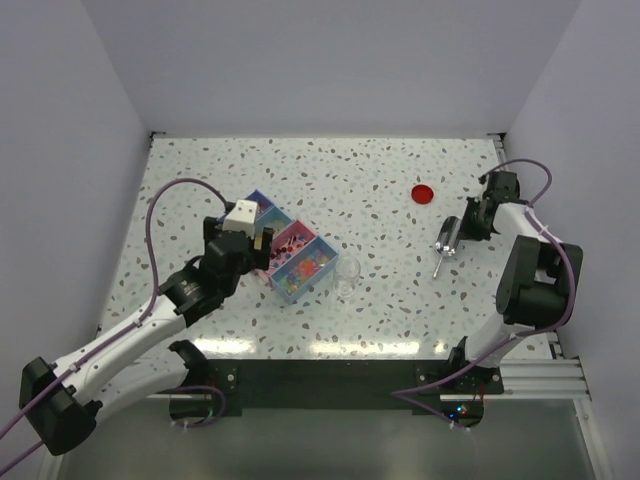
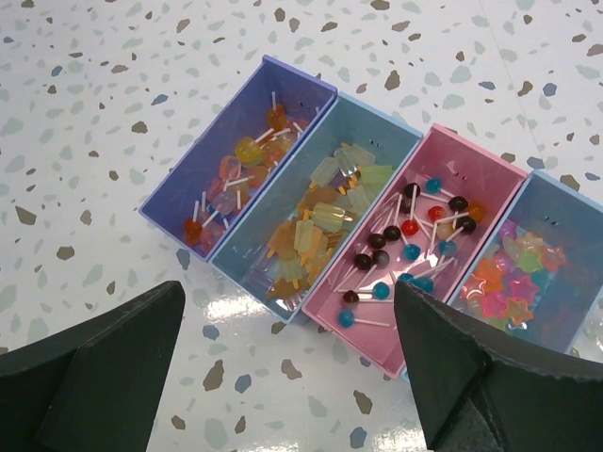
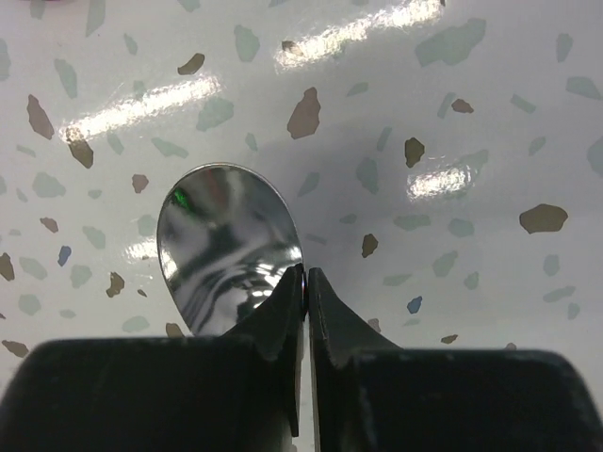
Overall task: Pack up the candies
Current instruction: Pick up the spatula from the center of the board.
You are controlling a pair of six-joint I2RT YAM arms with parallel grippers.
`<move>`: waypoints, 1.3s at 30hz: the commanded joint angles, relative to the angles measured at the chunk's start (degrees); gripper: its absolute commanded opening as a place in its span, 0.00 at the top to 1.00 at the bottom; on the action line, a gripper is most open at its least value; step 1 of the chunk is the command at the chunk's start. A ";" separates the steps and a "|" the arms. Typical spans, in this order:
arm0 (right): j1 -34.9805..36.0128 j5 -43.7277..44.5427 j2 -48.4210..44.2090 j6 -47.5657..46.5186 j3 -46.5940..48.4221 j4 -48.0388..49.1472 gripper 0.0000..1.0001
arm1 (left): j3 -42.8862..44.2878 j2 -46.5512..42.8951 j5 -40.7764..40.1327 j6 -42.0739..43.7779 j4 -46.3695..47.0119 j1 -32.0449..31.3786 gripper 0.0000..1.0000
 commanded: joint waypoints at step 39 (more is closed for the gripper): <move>24.44 10.61 -31.73 47.07 6.87 -23.20 1.00 | 30.38 33.23 30.73 15.89 19.20 -21.14 0.18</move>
